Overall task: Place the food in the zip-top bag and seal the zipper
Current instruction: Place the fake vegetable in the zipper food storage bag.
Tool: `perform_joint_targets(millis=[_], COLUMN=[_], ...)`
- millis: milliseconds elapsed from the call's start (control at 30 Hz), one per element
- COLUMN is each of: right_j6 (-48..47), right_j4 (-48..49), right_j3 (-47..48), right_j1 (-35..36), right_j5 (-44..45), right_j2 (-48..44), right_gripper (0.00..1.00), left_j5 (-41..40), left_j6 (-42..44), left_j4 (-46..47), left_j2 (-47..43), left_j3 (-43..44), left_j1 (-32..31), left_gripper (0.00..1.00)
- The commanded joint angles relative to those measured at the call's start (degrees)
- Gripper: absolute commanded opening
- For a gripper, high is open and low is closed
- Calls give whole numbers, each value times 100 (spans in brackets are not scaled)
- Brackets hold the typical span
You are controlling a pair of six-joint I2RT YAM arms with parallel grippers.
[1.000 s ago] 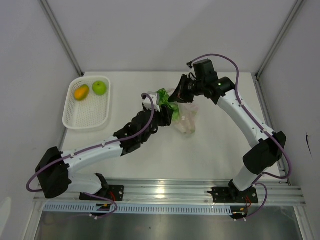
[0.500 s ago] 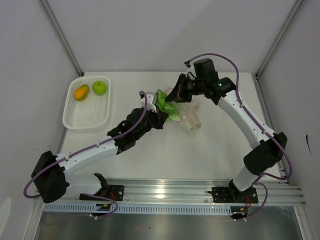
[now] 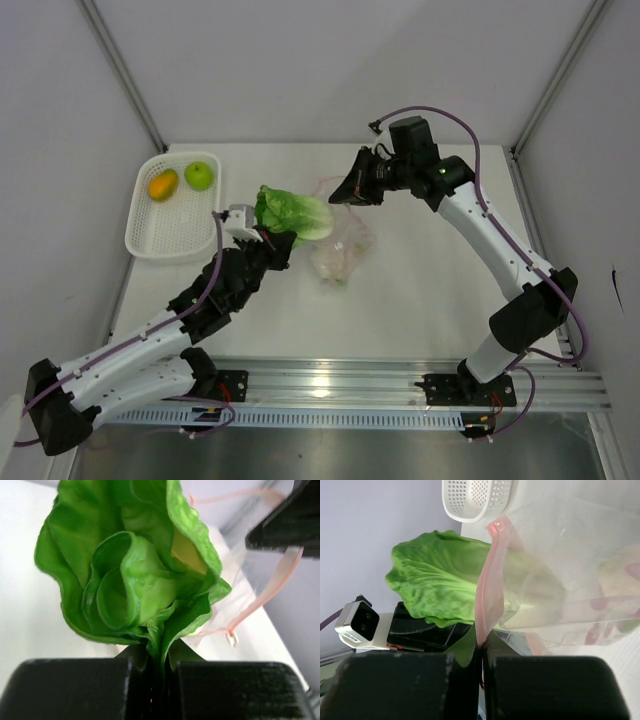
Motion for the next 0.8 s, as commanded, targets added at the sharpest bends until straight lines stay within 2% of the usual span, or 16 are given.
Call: perform_joint_targets(millis=[0, 167, 233, 367, 433, 500, 533, 567, 633, 667, 767], right_j6=[131, 298, 290, 289, 333, 377, 386, 369, 264, 211, -9], right_j4=[408, 601, 566, 584, 662, 707, 724, 716, 602, 549, 321], right_j3=[52, 34, 95, 166, 157, 148, 148, 139, 148, 148, 148], right_j1=[6, 103, 173, 252, 305, 331, 349, 366, 358, 358, 314], right_j5=[-247, -396, -370, -308, -326, -317, -317, -282, -238, -116, 261], right_j2=[-290, -229, -202, -220, -176, -115, -88, -79, -44, -53, -97], right_gripper=[0, 0, 0, 0, 0, 0, 0, 0, 0, 0, 0], left_j5=[-723, -188, -90, 85, 234, 672, 900, 1407, 1780, 2147, 2474], left_j6=[-196, -55, -11, 419, 464, 403, 324, 288, 25, -54, -414], left_j4=[-1, 193, -103, -1009, -1072, -714, -68, 234, 805, 939, 976], left_j2=[-350, 323, 597, 1449, 1504, 1294, 1180, 1092, 845, 801, 731], left_j3=[-89, 252, 463, 1525, 1615, 1267, 1151, 1028, 693, 666, 657], left_j1=[-58, -66, -101, -163, -207, -233, -233, -233, -207, -181, -154], left_gripper=[1, 1, 1, 0, 0, 1, 1, 1, 0, 0, 1])
